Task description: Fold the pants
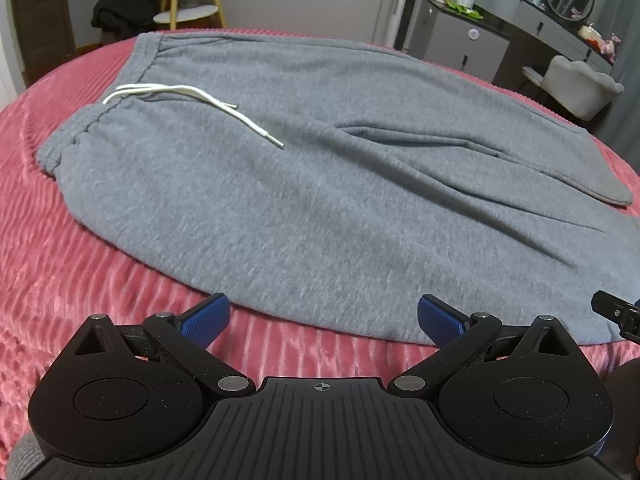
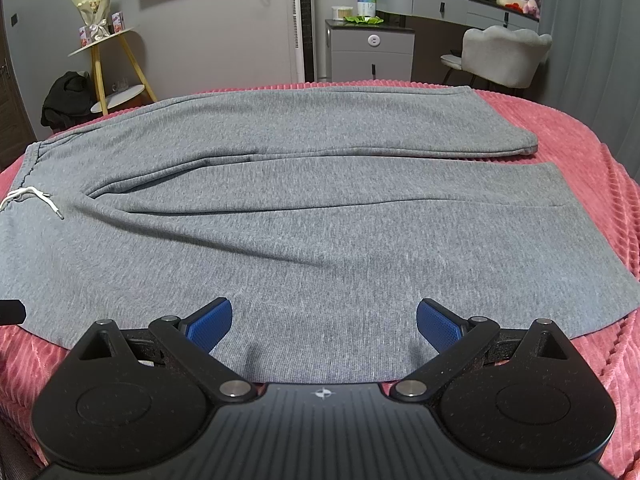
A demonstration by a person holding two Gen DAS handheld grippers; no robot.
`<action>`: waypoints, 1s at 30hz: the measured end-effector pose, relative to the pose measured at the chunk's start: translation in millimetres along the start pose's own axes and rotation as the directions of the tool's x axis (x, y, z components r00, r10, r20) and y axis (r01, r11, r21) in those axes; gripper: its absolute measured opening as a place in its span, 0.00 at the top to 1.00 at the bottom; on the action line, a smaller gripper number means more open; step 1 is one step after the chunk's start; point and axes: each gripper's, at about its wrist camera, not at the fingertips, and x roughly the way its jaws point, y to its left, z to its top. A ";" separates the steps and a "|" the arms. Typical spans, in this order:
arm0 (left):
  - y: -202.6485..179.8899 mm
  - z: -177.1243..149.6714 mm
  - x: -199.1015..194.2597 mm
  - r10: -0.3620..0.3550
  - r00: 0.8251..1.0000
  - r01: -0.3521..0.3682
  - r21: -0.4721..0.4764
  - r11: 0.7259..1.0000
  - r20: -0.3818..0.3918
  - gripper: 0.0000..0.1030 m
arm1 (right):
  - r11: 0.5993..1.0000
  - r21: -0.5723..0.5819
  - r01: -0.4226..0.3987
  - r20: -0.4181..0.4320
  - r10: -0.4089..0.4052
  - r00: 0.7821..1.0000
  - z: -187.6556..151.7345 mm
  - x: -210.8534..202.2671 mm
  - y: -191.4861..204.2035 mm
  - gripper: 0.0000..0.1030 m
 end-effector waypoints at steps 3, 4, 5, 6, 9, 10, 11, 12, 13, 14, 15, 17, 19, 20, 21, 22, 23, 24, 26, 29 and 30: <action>0.6 0.3 -0.1 -0.002 1.000 0.002 -0.001 1.000 -0.002 0.00 | 1.000 0.004 -0.003 0.000 0.003 1.000 0.0 -0.1 -0.3 0.04; 0.2 0.1 -0.2 -0.002 1.000 0.002 -0.001 1.000 -0.002 0.00 | 1.000 0.005 -0.003 0.000 0.003 1.000 -0.3 0.2 0.1 0.04; 0.5 0.2 -0.1 -0.001 1.000 0.001 -0.002 1.000 -0.001 0.00 | 1.000 0.007 -0.003 0.000 0.003 1.000 -0.4 0.3 0.5 0.04; 0.4 0.1 -0.1 -0.001 1.000 0.001 -0.002 1.000 -0.001 0.00 | 1.000 0.008 -0.004 -0.001 0.004 1.000 -0.3 0.6 0.4 0.04; 1.1 0.3 -0.2 -0.002 1.000 0.002 -0.004 1.000 -0.003 0.00 | 1.000 0.013 -0.008 -0.003 0.008 1.000 0.2 1.8 0.7 0.04; 1.0 0.2 -0.2 -0.001 1.000 0.001 -0.004 1.000 -0.004 0.00 | 1.000 0.015 -0.009 -0.002 0.009 1.000 0.5 1.1 -0.4 0.04; 0.8 0.2 -0.2 -0.001 1.000 0.001 -0.004 1.000 -0.005 0.00 | 1.000 0.016 -0.011 -0.002 0.011 1.000 0.6 1.2 0.2 0.04; 0.7 0.3 -0.2 -0.001 1.000 0.001 -0.003 1.000 -0.005 0.00 | 1.000 0.017 -0.011 -0.002 0.011 1.000 0.6 1.4 -0.8 0.04; 1.1 0.7 -0.2 -0.001 1.000 0.001 -0.004 1.000 -0.006 0.00 | 1.000 0.019 -0.012 -0.002 0.012 1.000 0.7 1.5 -0.6 0.04; 1.1 0.8 -0.2 -0.001 1.000 0.001 -0.004 1.000 -0.006 0.00 | 1.000 0.021 -0.013 -0.002 0.013 1.000 0.5 1.7 -0.8 0.04; 1.0 0.7 -0.4 -0.001 1.000 0.001 -0.004 1.000 -0.006 0.00 | 1.000 0.022 -0.015 -0.002 0.015 1.000 0.3 1.9 -1.4 0.04; 1.0 0.8 -0.5 -0.002 1.000 0.002 -0.002 1.000 -0.004 0.00 | 1.000 0.023 -0.015 -0.002 0.015 1.000 0.2 2.2 -0.5 0.04; 0.8 0.7 -0.2 -0.002 1.000 0.002 0.001 1.000 -0.003 0.00 | 1.000 0.023 -0.016 0.001 0.016 1.000 -0.2 1.7 -0.7 0.04; 1.0 0.9 -0.3 -0.001 1.000 0.001 0.001 1.000 -0.003 0.00 | 1.000 0.021 -0.016 0.001 0.016 1.000 -0.3 1.8 -0.1 0.04; 1.0 1.0 -0.2 -0.001 1.000 0.001 0.002 1.000 -0.004 0.00 | 1.000 0.019 -0.016 0.001 0.016 1.000 -0.6 2.0 0.1 0.04; 0.8 1.3 -0.5 -0.001 1.000 0.001 0.002 1.000 -0.005 0.00 | 1.000 0.019 -0.016 0.001 0.016 1.000 -0.6 2.1 -0.1 0.04; 0.8 1.3 -0.7 -0.001 1.000 0.001 0.003 1.000 -0.004 0.00 | 1.000 0.018 -0.016 0.000 0.016 1.000 -0.6 2.3 0.2 0.04; 0.7 1.3 -0.8 -0.002 1.000 0.002 0.003 1.000 -0.003 0.00 | 1.000 0.019 -0.017 0.000 0.017 1.000 -0.6 2.3 -0.2 0.04; 0.1 1.4 -1.1 -0.003 1.000 0.003 0.007 1.000 -0.002 0.00 | 1.000 0.020 -0.019 -0.001 0.019 1.000 -0.6 2.3 -0.3 0.04; -1.9 1.7 -0.6 0.002 1.000 -0.002 0.018 1.000 -0.005 0.00 | 1.000 0.022 -0.019 -0.003 0.020 1.000 -0.4 2.8 0.0 0.04; -2.5 1.7 -0.5 0.005 1.000 -0.004 0.021 1.000 -0.006 0.00 | 1.000 0.022 -0.020 -0.005 0.020 1.000 -0.6 3.2 -0.1 0.04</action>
